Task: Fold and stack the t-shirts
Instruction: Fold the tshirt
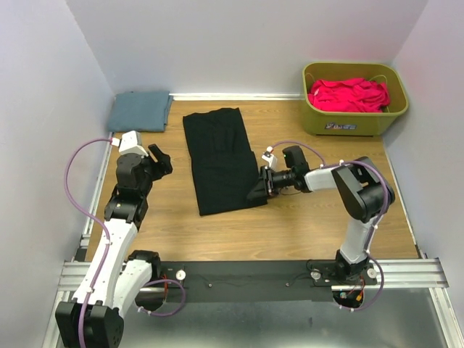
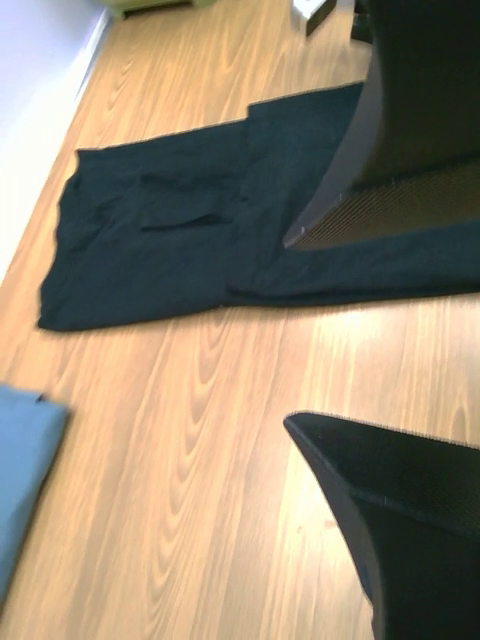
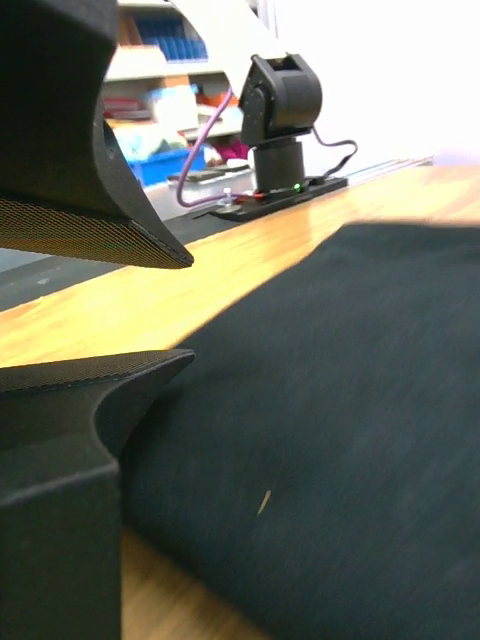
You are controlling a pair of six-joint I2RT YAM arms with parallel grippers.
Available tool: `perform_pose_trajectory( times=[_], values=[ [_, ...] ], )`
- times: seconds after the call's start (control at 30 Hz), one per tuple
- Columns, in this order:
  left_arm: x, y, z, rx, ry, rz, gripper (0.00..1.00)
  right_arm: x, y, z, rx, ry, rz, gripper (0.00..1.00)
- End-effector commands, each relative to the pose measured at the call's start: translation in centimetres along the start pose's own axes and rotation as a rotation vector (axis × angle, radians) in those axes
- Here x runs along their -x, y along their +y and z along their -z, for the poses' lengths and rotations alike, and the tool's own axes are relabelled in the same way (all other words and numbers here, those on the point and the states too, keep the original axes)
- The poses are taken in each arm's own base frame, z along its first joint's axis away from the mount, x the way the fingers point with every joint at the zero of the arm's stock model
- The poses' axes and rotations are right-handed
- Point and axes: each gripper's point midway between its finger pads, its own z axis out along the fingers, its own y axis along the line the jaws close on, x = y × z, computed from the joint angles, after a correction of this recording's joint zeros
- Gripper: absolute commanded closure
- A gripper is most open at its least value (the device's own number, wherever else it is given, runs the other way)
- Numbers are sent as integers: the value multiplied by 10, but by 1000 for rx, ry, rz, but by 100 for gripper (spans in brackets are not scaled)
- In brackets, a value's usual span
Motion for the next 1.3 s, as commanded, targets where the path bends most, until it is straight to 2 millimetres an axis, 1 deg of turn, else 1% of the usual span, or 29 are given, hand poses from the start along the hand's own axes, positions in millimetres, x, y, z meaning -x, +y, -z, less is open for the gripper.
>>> perform_pose_trajectory(
  times=[0.0, 0.03, 0.07, 0.13, 0.17, 0.2, 0.23, 0.27, 0.3, 0.4, 0.43, 0.5, 0.6, 0.63, 0.67, 0.77, 0.8, 0.87, 0.9, 0.93, 0.97, 1.0, 1.03, 1.07, 1.1, 1.13, 1.17, 1.2, 1.27],
  values=[
    [12, 17, 9, 73, -74, -48, 22, 24, 46, -3, 15, -44, 126, 54],
    [14, 17, 9, 75, -83, -48, 21, 33, 63, -9, 41, -46, 160, 54],
    [16, 18, 10, 82, -94, -49, 18, 25, 75, -23, 51, -16, 166, 54],
    [17, 20, 10, 92, -103, -49, 17, 31, 97, -40, 75, -7, 205, 54],
    [17, 21, 10, 96, -103, -46, 14, 22, 103, -59, 82, 24, 202, 54],
    [16, 22, 9, 97, -101, -44, 14, 28, 104, -63, 89, 13, 198, 54],
    [18, 20, 10, 92, -106, -46, 11, 22, 115, -78, 125, 28, 222, 54],
    [17, 20, 10, 91, -106, -50, 11, 23, 115, -90, 136, 42, 193, 54],
    [18, 21, 10, 92, -108, -51, 11, 15, 116, -102, 142, 67, 193, 54],
    [18, 22, 10, 98, -108, -55, 10, 10, 112, -127, 142, 100, 191, 54],
    [17, 22, 9, 99, -107, -56, 10, -3, 100, -140, 135, 142, 171, 54],
    [16, 22, 8, 100, -104, -57, 10, -19, 79, -156, 111, 196, 131, 54],
    [13, 22, 5, 94, -90, -62, 10, -32, 60, -165, 78, 243, 97, 54],
    [12, 22, 5, 92, -88, -62, 10, -32, 57, -168, 68, 252, 101, 54],
    [12, 20, 5, 84, -86, -63, 10, -37, 51, -166, 39, 274, 78, 54],
    [8, 15, 3, 54, -71, -64, 11, -33, 56, -157, 17, 252, 123, 53],
    [5, 11, 1, 36, -63, -59, 12, -21, 68, -148, 13, 209, 159, 53],
    [-1, 3, -1, -7, -38, -56, 13, -9, 71, -133, -5, 168, 161, 53],
    [-7, 0, -5, -18, -14, -54, 14, 4, 81, -122, -5, 123, 186, 53],
    [-9, -7, -8, -51, -2, -51, 14, 22, 79, -108, -17, 73, 188, 53],
    [-13, -14, -10, -76, 14, -41, 15, 31, 78, -99, -25, 46, 193, 53],
    [-18, -19, -16, -89, 39, -37, 16, 38, 72, -88, -39, 19, 196, 53],
    [-16, -28, -20, -121, 35, -31, 17, 61, 69, -68, -48, -43, 192, 53],
    [-18, -34, -24, -133, 44, -26, 17, 69, 64, -58, -52, -63, 179, 53],
    [-26, -39, -33, -136, 79, -23, 17, 86, 54, -38, -52, -101, 155, 53],
    [-21, -48, -39, -157, 61, -22, 17, 94, 45, -30, -57, -118, 137, 53],
    [-23, -52, -44, -164, 67, -20, 17, 102, 38, -22, -64, -137, 123, 53],
    [-31, -59, -55, -185, 107, -22, 17, 117, 28, -8, -76, -175, 116, 53],
    [-35, -68, -67, -209, 128, -19, 17, 129, 14, -2, -87, -196, 97, 53]
  ],
)
